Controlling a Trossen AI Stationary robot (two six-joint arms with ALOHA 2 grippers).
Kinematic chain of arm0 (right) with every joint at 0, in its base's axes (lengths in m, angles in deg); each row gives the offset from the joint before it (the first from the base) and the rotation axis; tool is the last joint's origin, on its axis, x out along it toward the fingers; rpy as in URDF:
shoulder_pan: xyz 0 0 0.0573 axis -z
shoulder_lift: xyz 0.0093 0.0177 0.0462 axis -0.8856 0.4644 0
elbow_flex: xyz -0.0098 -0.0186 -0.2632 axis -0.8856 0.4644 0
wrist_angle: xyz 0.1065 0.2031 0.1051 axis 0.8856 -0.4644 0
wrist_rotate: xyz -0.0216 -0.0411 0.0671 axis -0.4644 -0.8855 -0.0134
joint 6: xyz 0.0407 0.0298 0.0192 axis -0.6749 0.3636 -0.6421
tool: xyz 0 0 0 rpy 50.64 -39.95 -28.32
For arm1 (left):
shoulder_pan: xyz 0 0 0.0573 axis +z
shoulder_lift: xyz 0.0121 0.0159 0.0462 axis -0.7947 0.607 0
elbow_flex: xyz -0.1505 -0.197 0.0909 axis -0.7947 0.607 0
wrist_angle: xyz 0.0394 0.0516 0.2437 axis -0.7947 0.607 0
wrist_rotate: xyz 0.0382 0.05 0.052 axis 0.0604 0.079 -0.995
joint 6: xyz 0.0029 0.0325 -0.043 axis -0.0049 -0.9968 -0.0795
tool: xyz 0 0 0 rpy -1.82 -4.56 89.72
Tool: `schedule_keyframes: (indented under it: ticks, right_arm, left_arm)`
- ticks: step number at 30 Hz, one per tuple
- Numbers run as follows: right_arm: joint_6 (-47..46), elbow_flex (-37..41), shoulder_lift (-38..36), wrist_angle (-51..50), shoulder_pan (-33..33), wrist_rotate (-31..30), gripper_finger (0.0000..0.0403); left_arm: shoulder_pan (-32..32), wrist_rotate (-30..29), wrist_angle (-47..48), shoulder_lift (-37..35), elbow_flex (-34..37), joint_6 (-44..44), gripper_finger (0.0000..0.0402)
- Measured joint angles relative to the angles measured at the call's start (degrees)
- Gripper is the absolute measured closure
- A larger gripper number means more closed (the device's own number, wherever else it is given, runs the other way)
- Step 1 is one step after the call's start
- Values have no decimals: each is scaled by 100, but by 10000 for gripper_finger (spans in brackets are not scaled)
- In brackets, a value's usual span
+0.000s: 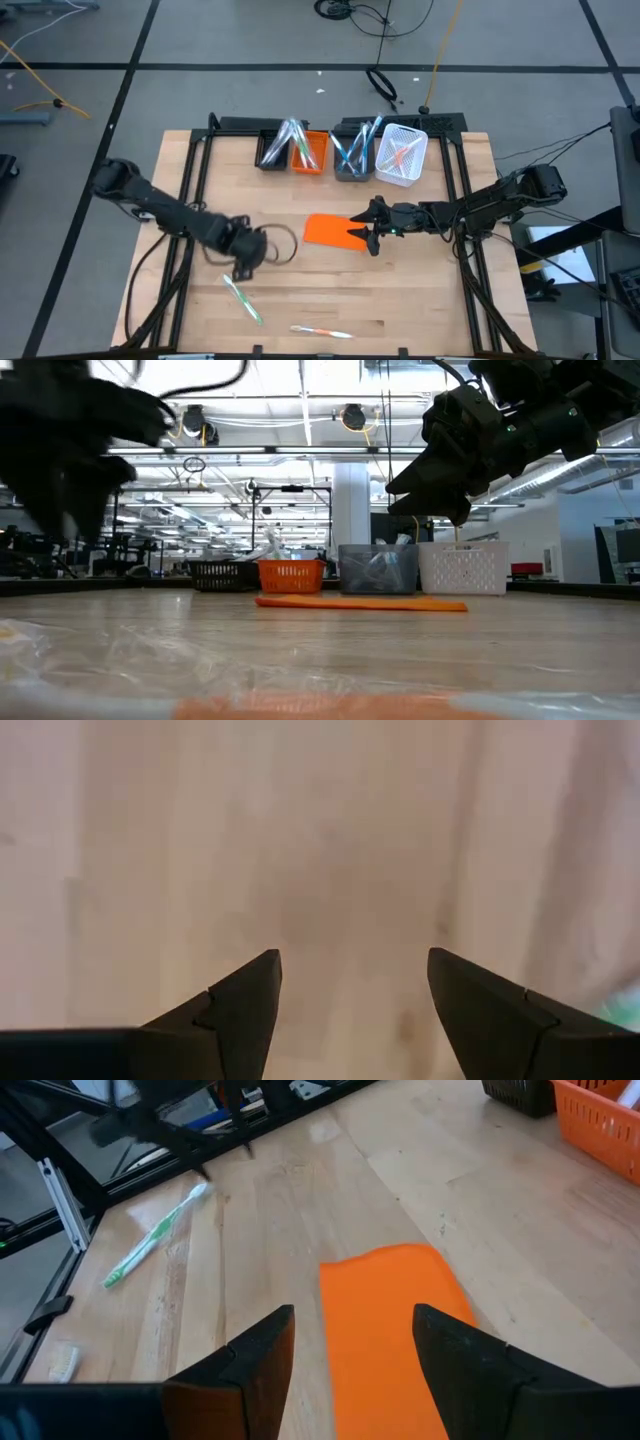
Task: Pick & Place Toothbrushes
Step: Put the green toothbrush into the orange bin
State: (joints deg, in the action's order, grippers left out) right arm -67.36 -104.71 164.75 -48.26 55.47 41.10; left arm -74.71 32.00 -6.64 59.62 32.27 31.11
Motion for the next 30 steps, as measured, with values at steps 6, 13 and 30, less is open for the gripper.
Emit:
schedule_keyframes:
  ticks: [6, 13, 30]
  right_arm:
    - [2, 0, 2, 5, 0, 0, 206]
    - [9, 0, 1, 5, 0, 1, 206]
    - [20, 0, 2, 25, 0, 2, 206]
  left_arm:
    - [-1202, -1, 104, 49, 0, 535, 146]
    - [-2179, -111, 66, 50, 57, 1106, 147]
    - [-2794, -129, -1004, 50, 879, 1605, 147]
